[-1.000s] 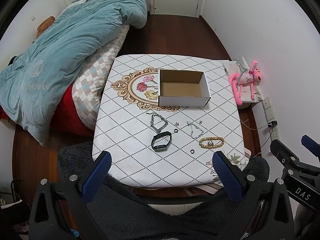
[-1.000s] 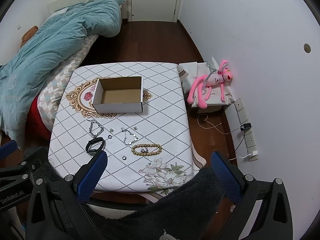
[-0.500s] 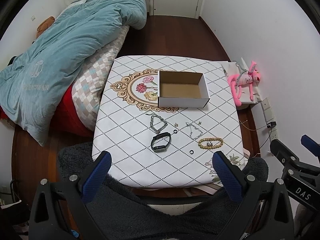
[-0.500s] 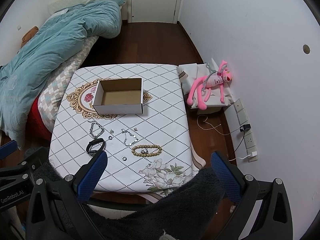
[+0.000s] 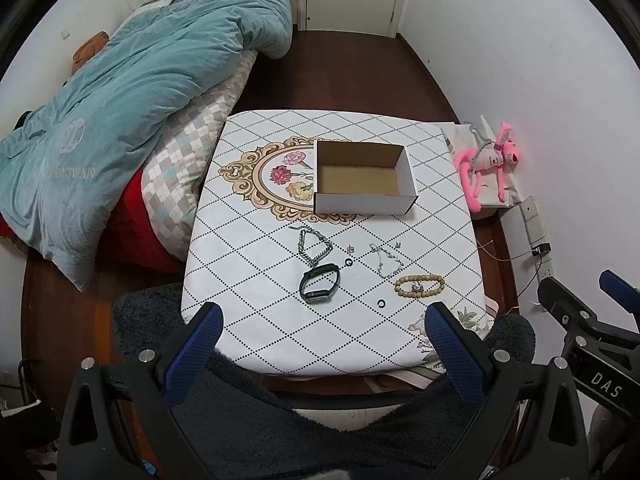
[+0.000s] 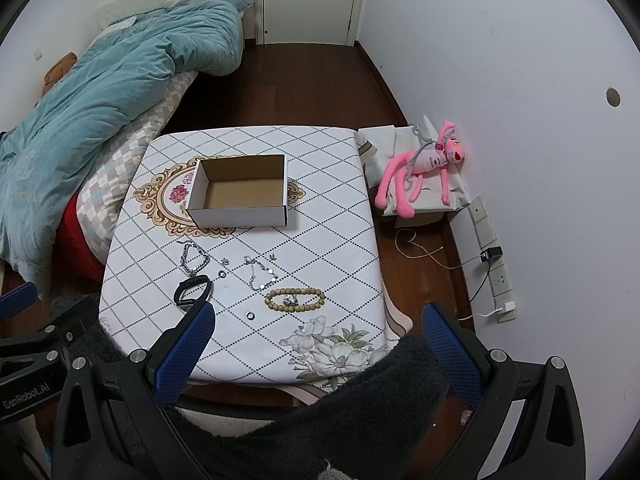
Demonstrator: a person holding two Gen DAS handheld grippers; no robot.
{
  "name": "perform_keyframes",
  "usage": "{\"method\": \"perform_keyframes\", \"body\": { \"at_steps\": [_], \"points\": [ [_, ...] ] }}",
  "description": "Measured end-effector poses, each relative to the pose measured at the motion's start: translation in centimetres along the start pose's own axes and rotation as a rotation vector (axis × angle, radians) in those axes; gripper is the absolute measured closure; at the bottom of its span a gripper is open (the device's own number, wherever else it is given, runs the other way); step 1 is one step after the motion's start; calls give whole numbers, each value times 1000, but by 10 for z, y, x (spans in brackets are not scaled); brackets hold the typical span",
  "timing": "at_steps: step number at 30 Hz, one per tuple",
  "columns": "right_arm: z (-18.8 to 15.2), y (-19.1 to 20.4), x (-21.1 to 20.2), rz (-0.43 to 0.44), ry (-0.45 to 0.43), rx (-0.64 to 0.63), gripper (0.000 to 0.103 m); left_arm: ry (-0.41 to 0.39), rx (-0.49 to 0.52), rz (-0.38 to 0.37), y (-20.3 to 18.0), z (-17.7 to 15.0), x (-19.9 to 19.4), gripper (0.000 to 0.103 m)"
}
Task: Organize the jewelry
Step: 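Grasp the black watch band with the left tool while the right tool grasps the wooden bead bracelet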
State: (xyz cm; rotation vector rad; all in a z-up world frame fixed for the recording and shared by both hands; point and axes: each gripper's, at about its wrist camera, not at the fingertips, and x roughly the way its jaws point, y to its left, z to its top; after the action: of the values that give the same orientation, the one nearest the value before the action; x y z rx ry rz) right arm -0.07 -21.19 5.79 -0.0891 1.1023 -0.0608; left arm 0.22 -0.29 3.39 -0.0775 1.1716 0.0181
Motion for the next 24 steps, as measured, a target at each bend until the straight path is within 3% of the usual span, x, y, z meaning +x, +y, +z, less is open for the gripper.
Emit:
{"method": "perform_keyframes", "body": {
  "at_steps": [7,18,24],
  "points": [
    [5,-7,39,-11,28,59,0,-28,-13,69,9,4,41,0],
    [0,-26,166,-118,148,120,0,90,-18,187,39,4,162,0],
    [-25,-37,241,-117,265,156,13,153,-37,180,51,-2,204,1]
  ]
}}
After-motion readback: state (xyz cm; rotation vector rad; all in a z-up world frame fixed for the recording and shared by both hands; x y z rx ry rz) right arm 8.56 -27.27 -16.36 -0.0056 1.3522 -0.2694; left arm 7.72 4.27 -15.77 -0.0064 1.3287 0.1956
